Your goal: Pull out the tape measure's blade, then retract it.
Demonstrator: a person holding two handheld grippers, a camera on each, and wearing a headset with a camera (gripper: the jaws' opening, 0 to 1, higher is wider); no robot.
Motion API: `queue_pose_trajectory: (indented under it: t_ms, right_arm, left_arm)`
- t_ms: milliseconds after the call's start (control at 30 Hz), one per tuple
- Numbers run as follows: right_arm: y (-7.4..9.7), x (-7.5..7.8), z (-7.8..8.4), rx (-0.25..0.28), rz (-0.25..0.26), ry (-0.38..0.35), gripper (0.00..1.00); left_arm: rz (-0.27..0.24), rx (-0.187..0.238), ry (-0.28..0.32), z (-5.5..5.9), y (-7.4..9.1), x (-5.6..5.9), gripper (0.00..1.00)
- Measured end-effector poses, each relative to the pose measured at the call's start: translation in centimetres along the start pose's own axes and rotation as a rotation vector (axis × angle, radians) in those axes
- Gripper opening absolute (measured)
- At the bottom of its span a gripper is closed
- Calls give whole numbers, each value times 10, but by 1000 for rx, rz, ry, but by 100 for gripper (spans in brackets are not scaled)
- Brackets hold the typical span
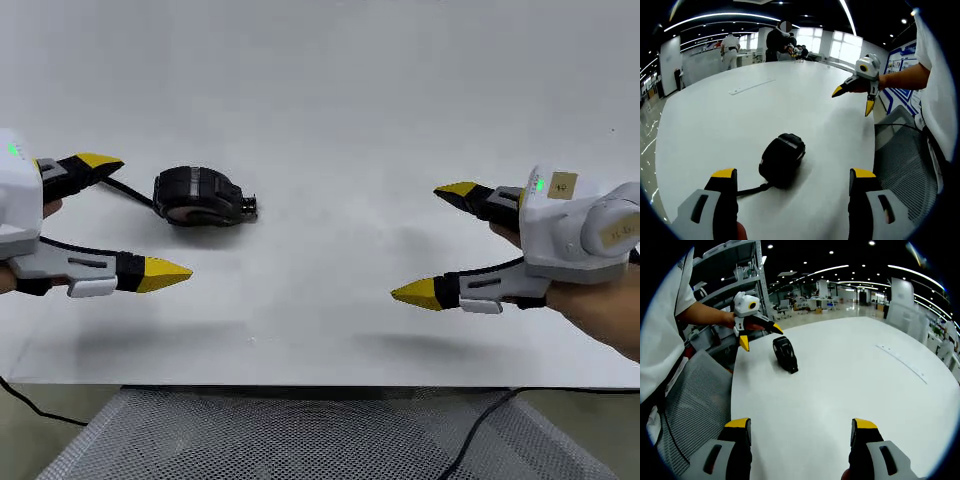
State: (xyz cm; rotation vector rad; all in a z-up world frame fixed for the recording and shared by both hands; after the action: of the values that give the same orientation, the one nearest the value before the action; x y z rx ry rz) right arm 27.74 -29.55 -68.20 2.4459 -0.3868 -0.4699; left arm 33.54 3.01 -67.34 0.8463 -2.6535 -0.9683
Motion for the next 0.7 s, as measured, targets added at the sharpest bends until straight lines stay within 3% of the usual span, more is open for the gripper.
queue_pose_trajectory:
  t_ms: [267, 700]
  right_arm:
    - [-15, 6, -4, -3, -29, 19, 79]
    - [-38, 17, -12, -8, -81, 43, 77]
  left_arm:
    - [53, -26, -74, -4, -16, -2, 84]
    - [101, -87, -159, 0, -36, -5, 63]
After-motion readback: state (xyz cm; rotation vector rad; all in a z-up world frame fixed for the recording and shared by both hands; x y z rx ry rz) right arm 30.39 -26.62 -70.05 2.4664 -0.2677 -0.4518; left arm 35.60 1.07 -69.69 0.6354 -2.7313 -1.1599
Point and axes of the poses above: the centre of the closed fingertips' face, and the gripper's own axes: y roughly backward along the fingers, x roughly to its right, z roughly out of its underside, the point moved 7 cm from there along y, roughly backward along the fingers, and after that the axes turned 11 degrees about -z, right-handed, at the moved point
